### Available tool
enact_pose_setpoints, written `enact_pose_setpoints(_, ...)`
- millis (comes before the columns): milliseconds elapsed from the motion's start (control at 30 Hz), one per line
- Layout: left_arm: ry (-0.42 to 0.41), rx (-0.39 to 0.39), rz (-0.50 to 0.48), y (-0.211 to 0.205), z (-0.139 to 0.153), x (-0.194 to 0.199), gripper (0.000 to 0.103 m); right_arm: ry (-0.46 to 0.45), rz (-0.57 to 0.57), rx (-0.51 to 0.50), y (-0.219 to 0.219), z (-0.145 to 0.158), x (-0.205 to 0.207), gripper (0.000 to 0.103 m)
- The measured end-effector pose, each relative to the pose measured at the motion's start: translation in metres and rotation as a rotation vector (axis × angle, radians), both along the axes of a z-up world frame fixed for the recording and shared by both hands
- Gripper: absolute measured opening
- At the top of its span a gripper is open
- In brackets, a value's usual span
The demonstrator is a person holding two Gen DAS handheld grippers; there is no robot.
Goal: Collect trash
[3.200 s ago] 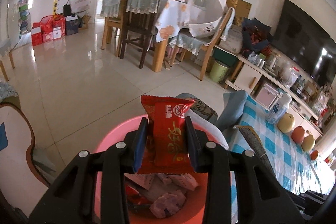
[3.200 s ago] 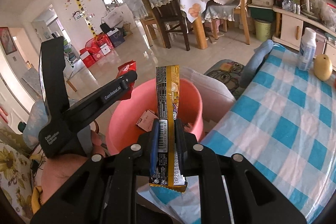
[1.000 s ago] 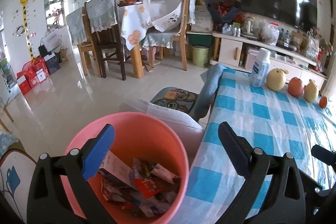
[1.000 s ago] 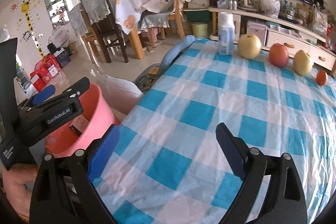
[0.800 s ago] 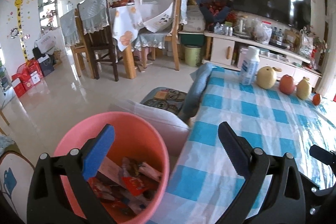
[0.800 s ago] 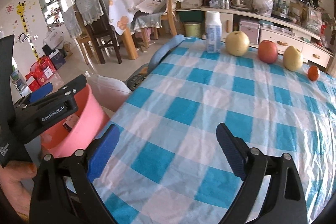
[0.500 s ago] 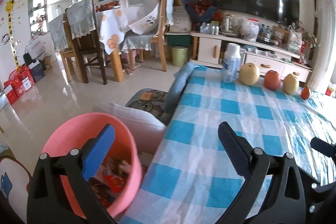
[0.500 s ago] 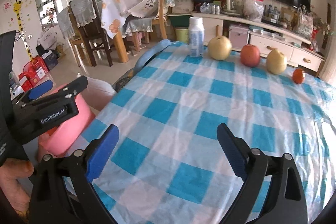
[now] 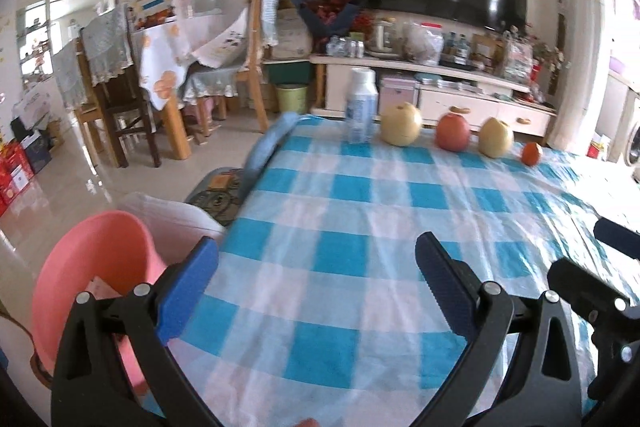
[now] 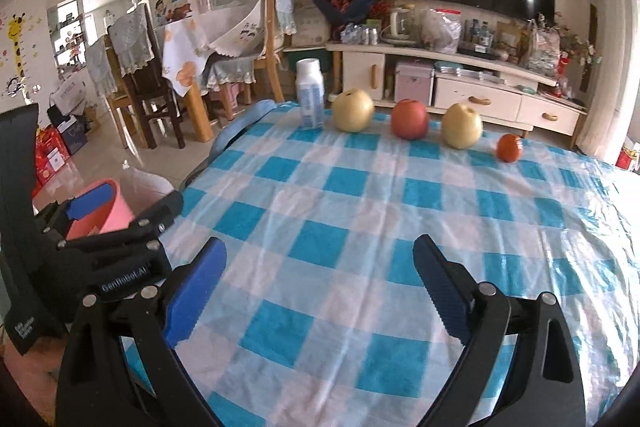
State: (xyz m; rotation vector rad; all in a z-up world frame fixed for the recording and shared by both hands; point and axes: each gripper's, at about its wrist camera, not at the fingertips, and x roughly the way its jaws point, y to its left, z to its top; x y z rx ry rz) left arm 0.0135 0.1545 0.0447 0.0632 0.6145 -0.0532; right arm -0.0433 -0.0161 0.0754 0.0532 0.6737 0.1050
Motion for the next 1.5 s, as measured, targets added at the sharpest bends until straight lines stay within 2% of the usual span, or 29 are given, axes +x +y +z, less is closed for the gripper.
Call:
enact_pose_setpoints(200,-0.011,-0.012,-0.057,-0.026,0.001,-0.013,0.099,-0.036,-0.038,-0.019,-0.026,0.006,-0.016,0.093)
enact_pose_setpoints(433,-0.025,-0.019,-0.068,-0.051,0.003,-0.021,0.099,-0.068,-0.089,-0.018,-0.062,0.008,-0.030,0.093)
enact_pose_setpoints(733,-0.020,-0.013,-0.129,-0.095,0.003,-0.027,0.099,-0.099,-0.165,-0.055,-0.107,0.005,-0.045,0.093)
enact_pose_setpoints(1000,-0.056,-0.006,-0.122,-0.130,0.002,-0.034,0.099,-0.121,-0.218,-0.099,-0.140,0.000,-0.051,0.093)
enact_pose_setpoints(1500,0.003,-0.015,-0.153,-0.174,-0.016,-0.018,0.099,-0.146,-0.320,-0.145,-0.188,-0.008,-0.050,0.093)
